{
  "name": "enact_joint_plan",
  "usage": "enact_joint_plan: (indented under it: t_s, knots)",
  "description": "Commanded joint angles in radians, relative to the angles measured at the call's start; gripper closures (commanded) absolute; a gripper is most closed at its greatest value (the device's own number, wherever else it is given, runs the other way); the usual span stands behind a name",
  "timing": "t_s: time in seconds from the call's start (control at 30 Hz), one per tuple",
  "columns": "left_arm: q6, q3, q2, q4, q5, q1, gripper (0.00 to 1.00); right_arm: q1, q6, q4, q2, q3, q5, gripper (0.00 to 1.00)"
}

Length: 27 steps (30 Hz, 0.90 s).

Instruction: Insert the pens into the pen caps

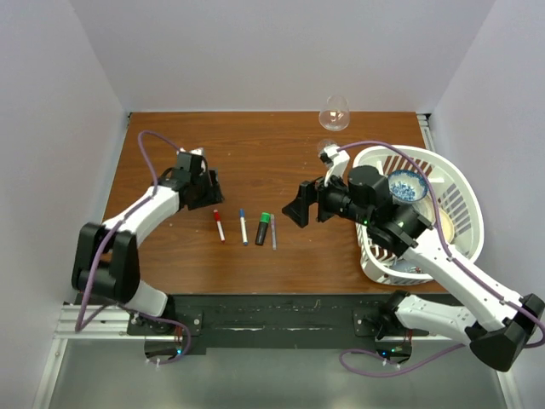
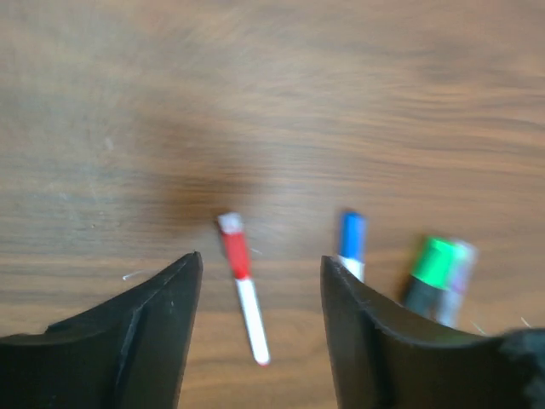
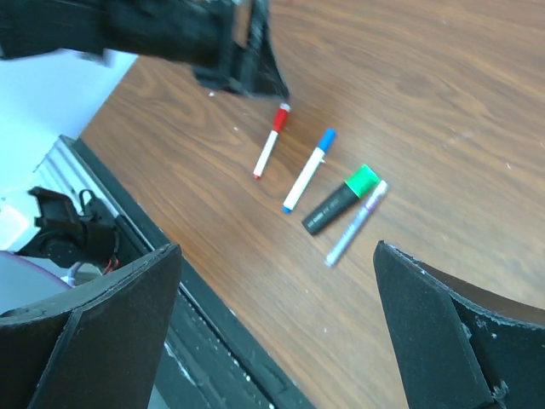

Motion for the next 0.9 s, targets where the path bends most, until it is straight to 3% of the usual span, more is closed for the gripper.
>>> enact_joint_plan:
  t_s: [0.0, 0.13, 0.2, 0.4, 0.87]
  knots:
    - [0.085, 0.043, -0.244, 0.052, 0.186, 0.006, 0.17, 0.000, 0.058, -0.093, -0.056, 0.071, 0.133, 0.01]
    - [0.104, -0.032, -0.494, 0.146, 0.358, 0.006, 0.02, 0.000, 0.117, -0.129, -0.082, 0.096, 0.196, 0.01]
    - [0.109, -0.081, -0.616, 0.198, 0.454, 0.006, 0.01, 0.002, 0.132, -0.145, -0.082, 0.110, 0.207, 0.01]
    - [0.075, -0.199, -0.890, 0.334, 0.537, 0.004, 0.00, 0.002, 0.157, -0.181, -0.081, 0.107, 0.235, 0.01]
    - [0.026, -0.218, -0.886, 0.370, 0.619, 0.004, 0.00, 0.000, 0.148, -0.126, -0.096, 0.088, 0.267, 0.01]
